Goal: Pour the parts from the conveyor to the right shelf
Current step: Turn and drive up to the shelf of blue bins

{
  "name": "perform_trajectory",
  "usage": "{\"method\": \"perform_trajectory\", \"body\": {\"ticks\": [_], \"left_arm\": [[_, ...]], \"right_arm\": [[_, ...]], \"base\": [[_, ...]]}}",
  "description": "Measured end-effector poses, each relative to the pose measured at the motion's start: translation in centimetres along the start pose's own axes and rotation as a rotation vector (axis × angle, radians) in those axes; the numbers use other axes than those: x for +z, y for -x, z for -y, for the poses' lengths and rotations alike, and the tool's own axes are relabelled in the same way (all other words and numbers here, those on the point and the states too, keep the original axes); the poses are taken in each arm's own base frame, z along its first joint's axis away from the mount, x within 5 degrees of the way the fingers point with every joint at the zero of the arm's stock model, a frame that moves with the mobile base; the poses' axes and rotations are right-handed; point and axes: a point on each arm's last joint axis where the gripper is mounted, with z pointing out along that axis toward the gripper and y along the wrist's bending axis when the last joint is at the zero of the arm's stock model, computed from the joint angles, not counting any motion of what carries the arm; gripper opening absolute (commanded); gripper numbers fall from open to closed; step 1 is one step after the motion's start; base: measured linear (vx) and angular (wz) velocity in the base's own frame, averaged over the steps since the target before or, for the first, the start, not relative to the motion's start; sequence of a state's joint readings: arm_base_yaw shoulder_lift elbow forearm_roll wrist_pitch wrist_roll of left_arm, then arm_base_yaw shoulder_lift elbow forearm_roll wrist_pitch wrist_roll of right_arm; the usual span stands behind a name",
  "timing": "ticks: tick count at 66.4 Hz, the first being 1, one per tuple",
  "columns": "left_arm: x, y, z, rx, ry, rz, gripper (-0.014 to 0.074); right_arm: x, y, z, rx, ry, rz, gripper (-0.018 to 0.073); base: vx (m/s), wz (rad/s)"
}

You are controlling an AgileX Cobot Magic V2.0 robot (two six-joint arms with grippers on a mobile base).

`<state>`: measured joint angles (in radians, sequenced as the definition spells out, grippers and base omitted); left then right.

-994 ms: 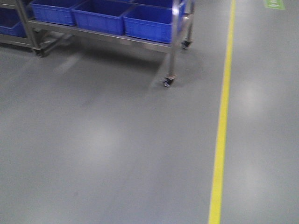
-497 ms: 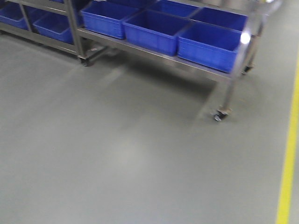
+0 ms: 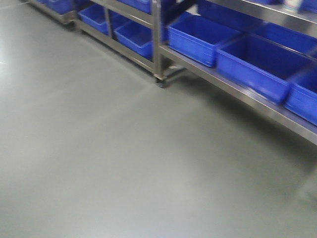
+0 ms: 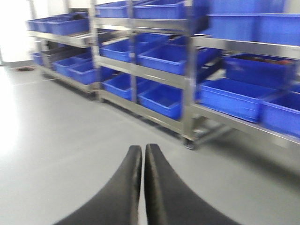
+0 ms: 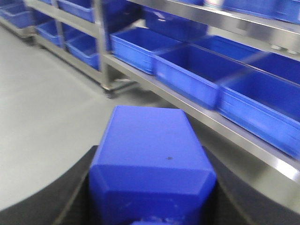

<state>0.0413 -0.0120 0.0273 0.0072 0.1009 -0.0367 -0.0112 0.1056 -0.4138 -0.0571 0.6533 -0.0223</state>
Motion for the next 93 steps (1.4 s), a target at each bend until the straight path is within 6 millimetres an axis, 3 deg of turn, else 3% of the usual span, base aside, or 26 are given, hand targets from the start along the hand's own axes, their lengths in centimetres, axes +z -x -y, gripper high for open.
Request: {"method": "perform_trajectory", "body": {"ticks": [93], "left_arm": [[0.00,0.00,0.00,0.000,0.000,0.000,-0.0006]], "right_arm": [[0.00,0.00,0.00,0.000,0.000,0.000,-0.0005]], "base": [[0.79,0.44]]}}
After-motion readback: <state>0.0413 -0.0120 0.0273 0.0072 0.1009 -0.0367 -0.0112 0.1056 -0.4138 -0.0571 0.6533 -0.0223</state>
